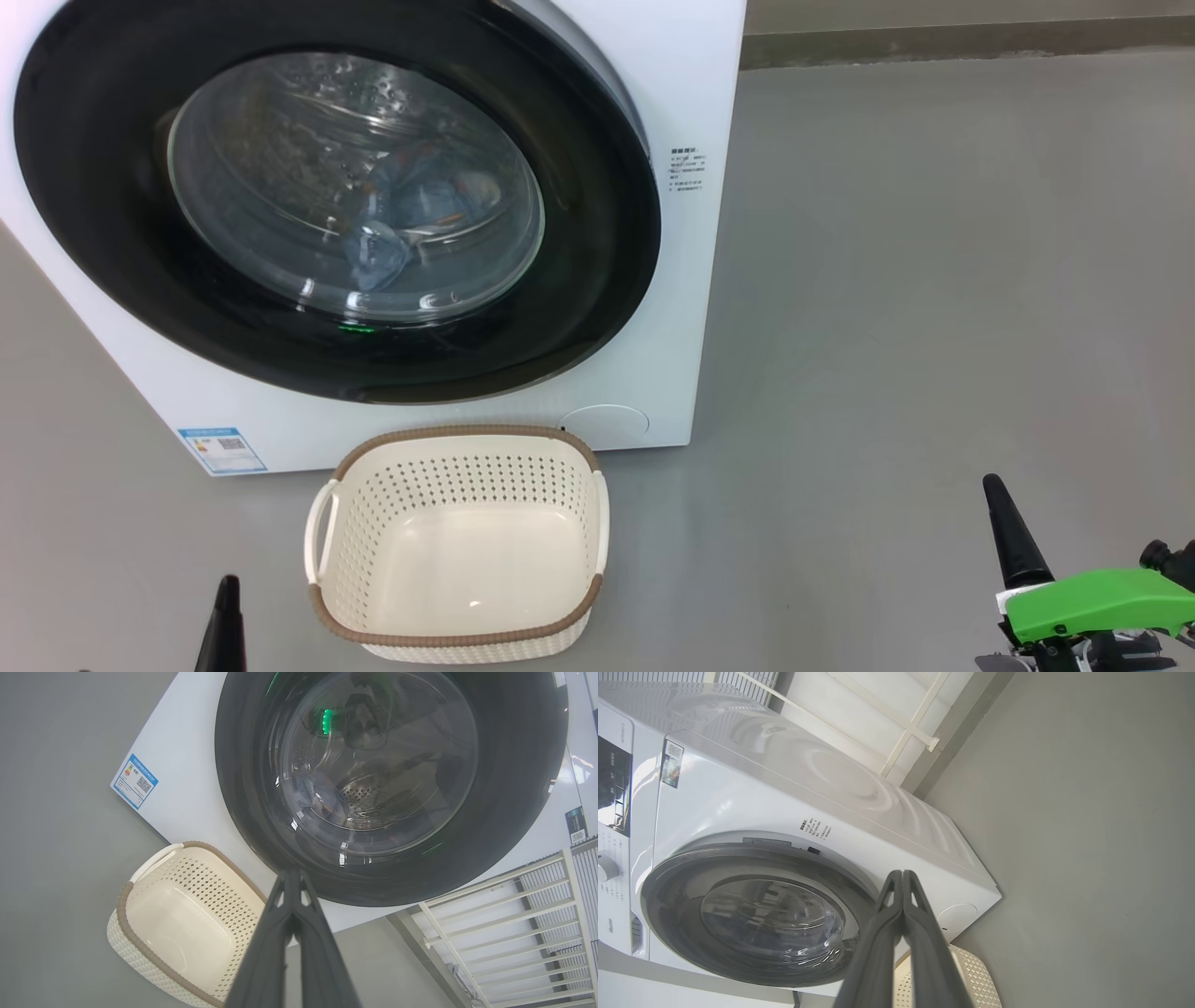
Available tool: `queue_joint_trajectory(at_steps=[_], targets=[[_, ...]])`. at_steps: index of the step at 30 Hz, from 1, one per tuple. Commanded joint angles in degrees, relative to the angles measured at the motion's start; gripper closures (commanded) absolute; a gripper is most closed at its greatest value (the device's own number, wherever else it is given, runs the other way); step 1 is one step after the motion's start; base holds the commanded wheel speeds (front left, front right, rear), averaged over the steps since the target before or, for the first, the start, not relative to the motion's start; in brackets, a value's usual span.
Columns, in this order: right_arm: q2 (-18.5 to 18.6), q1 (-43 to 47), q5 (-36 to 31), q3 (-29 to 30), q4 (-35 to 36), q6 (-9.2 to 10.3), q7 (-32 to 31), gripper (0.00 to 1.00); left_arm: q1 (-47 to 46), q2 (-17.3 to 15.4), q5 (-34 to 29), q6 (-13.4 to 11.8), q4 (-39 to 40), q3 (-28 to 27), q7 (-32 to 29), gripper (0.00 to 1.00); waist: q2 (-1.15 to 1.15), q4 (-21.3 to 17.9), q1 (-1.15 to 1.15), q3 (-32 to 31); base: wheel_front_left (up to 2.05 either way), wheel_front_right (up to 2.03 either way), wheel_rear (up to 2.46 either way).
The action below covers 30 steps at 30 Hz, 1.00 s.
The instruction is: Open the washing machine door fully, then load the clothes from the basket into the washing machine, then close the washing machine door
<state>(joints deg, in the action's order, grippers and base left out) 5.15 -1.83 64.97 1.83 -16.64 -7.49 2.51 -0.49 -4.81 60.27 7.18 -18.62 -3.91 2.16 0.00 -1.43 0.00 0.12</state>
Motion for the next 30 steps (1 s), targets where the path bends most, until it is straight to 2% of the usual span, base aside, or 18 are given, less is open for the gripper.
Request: queue_joint_trajectory(at_steps=[1, 30], targets=[[0.4, -2.9, 1.4, -0.3, 1.7, -0.06, -0.3, 1.0, -2.9, -0.7, 1.5, 0.2, 1.9, -1.4, -0.3, 1.0, 0.0, 0.0, 0.0, 0.0, 0.0, 0.0, 0.0], [-1.1, -3.8, 17.0, 2.6, 2.3, -0.03, -5.4, 1.0, -4.6, 0.9, 19.8, 0.3, 3.5, -2.1, -5.3, 1.0, 0.0, 0.9, 0.0, 0.0, 0.0, 0.0, 0.0]])
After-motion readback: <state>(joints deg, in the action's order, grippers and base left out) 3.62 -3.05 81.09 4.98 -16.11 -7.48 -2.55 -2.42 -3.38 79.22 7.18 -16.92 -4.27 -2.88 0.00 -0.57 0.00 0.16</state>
